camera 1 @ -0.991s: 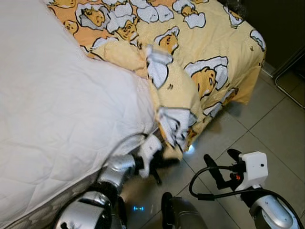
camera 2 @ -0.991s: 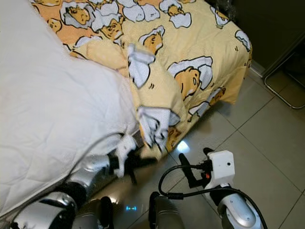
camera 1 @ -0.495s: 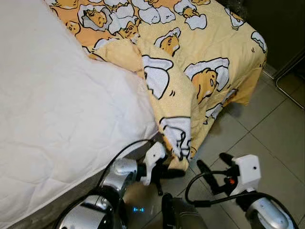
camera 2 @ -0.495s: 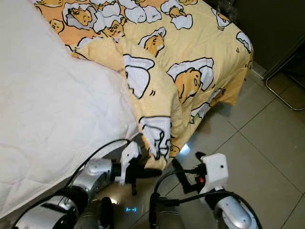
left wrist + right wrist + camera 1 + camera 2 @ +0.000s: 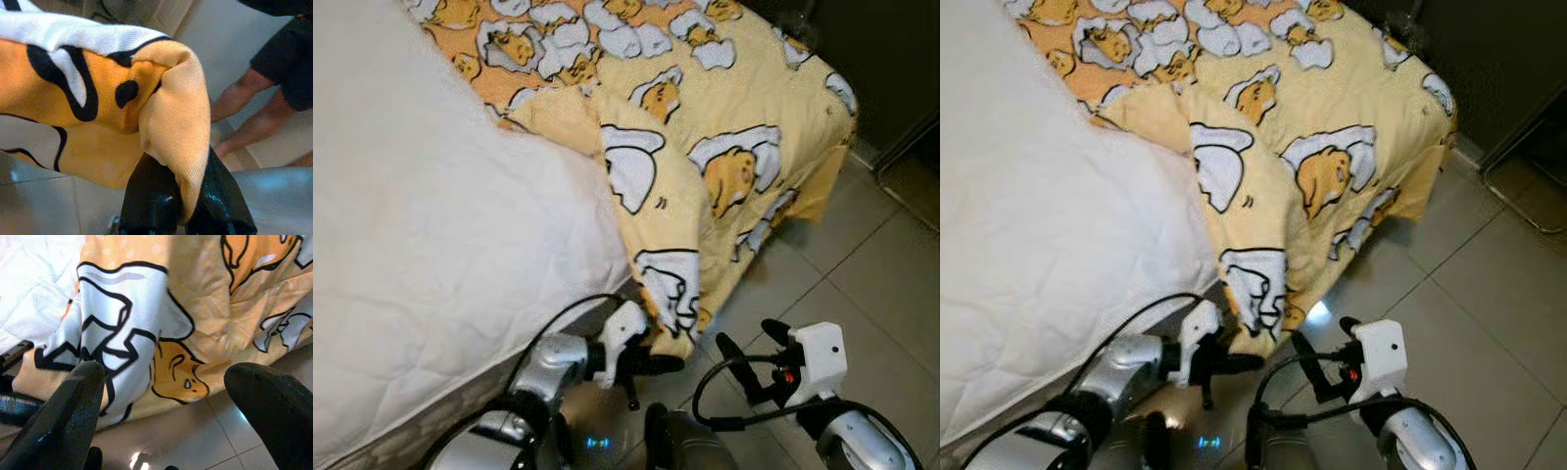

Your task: Clean up the room

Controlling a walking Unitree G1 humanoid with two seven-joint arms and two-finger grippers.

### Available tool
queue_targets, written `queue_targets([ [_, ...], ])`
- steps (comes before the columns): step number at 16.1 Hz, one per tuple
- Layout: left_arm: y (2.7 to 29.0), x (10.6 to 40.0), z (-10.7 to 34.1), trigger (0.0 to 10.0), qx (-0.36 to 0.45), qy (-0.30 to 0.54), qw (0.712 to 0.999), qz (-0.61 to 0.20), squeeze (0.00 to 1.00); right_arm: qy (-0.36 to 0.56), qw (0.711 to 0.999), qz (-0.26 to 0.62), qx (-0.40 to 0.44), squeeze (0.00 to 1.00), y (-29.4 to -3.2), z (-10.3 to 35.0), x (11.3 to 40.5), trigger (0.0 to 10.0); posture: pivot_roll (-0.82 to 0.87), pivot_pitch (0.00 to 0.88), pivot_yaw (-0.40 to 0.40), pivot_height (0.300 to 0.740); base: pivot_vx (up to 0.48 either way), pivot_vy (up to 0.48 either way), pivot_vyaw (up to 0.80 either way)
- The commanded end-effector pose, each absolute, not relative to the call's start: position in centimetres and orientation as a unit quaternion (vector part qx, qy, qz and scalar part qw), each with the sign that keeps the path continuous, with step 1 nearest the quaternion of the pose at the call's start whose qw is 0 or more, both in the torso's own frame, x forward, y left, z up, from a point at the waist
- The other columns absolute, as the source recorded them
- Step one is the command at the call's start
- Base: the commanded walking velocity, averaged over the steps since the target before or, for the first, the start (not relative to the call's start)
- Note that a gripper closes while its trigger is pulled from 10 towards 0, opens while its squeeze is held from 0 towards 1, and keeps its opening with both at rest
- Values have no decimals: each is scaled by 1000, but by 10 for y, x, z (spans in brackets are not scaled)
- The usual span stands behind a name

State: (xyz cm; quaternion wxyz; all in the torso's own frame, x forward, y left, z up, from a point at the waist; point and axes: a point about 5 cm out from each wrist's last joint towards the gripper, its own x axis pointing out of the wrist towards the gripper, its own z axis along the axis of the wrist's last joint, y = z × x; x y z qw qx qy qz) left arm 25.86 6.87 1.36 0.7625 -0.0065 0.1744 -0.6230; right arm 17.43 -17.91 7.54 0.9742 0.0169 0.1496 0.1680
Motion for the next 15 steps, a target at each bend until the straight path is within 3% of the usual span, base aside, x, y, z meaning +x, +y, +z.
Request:
queue_targets([
  [1, 62, 254, 12, 0, -8, 174, 752, -635, 0, 158, 973, 167, 17, 451, -184, 74, 171, 10000, -168, 176, -49, 736, 0, -480, 0],
  [5, 62, 257, 12, 0, -19, 174, 768, -616, 0, 162, 972, 171, 16, 447, -183, 73, 170, 10000, -169, 188, -56, 736, 0, -480, 0],
  [9, 63, 256, 11, 0, -12, 180, 768, -614, 0, 165, 971, 174, 16, 451, -183, 74, 167, 10000, -175, 197, -59, 736, 0, 0, 0],
  [15, 61, 232, -5, 0, 57, 206, 708, -673, 0, 170, 969, 176, 18, 451, -182, 73, 162, 10000, -184, 205, -56, 736, 0, 0, 0],
])
